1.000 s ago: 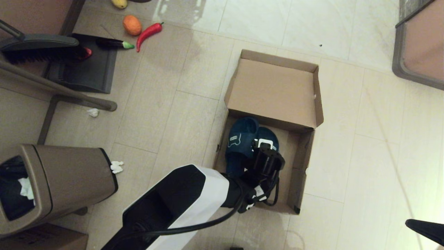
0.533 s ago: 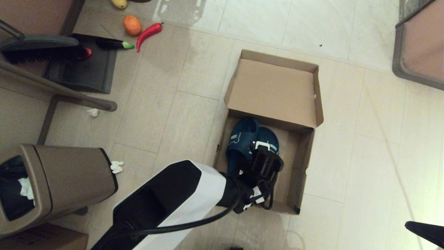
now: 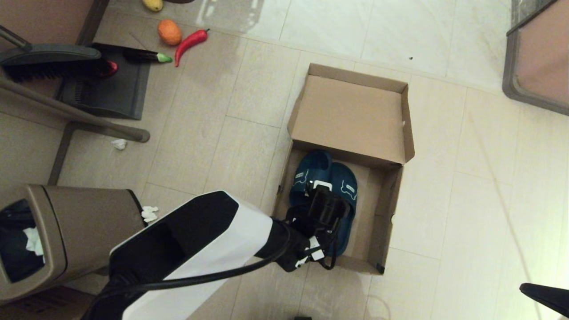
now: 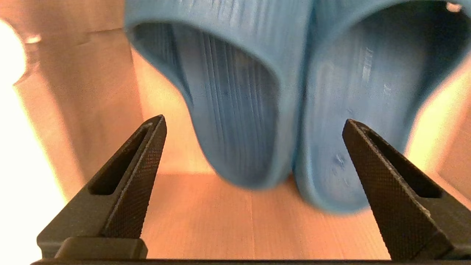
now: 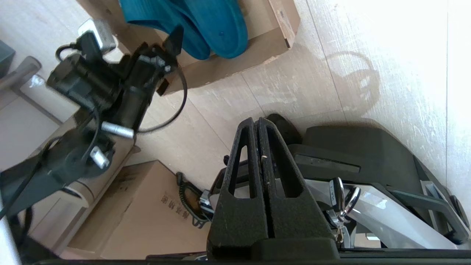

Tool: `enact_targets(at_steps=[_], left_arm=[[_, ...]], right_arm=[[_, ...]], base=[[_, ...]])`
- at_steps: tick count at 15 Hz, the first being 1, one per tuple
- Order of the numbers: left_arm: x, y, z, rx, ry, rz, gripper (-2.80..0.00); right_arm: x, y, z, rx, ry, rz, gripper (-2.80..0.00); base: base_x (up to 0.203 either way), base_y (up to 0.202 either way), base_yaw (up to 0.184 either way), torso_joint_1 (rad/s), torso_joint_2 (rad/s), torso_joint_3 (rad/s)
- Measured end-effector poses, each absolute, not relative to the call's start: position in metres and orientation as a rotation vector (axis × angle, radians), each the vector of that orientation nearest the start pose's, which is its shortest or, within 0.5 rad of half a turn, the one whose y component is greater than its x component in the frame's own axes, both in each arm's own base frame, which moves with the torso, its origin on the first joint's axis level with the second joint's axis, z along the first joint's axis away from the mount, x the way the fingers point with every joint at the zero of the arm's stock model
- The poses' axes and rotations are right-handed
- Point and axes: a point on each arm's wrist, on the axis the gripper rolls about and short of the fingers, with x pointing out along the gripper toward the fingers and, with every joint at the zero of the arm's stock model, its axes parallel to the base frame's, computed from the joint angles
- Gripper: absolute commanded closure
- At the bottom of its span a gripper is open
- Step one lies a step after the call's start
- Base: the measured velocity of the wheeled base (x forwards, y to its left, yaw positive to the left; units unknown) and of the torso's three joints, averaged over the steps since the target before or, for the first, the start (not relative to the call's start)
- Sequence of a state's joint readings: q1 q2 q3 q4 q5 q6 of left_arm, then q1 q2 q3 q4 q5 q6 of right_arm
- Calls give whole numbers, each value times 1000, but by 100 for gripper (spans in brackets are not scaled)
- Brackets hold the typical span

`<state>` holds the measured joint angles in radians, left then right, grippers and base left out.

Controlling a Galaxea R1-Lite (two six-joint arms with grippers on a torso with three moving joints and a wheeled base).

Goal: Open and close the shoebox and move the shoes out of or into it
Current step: Put the shoes into the shoe box, then close the shoe box

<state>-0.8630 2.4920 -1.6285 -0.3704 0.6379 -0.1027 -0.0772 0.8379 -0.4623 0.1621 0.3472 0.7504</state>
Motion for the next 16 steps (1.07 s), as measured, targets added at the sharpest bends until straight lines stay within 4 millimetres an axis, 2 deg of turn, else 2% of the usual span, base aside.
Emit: enact_targets(at_steps=[1, 5, 8, 10, 13, 16], left_arm=[[329, -362, 54, 242, 382, -198, 0], [313, -342, 77, 235, 380, -196, 0], [305, -321, 104, 216, 367, -181, 0], [316, -291, 126, 183, 358, -144, 0], [339, -235, 153, 166, 391, -148, 0], [358, -188, 170, 117, 413, -250, 0]], right_arm=[[78, 2, 178, 842, 606, 60, 0], [89, 2, 183, 852, 626, 98, 0], [111, 0, 186, 838, 634, 93, 0], [136, -3, 183, 813, 646, 70, 0], [184, -8, 171, 767, 667, 14, 0], [236, -13, 155, 733, 668, 6, 0]], base=[[0, 0, 0, 0, 0, 0], [0, 0, 0, 0, 0, 0], [0, 0, 0, 0, 0, 0], [0, 0, 0, 0, 0, 0], [0, 0, 0, 0, 0, 0], [0, 0, 0, 0, 0, 0]])
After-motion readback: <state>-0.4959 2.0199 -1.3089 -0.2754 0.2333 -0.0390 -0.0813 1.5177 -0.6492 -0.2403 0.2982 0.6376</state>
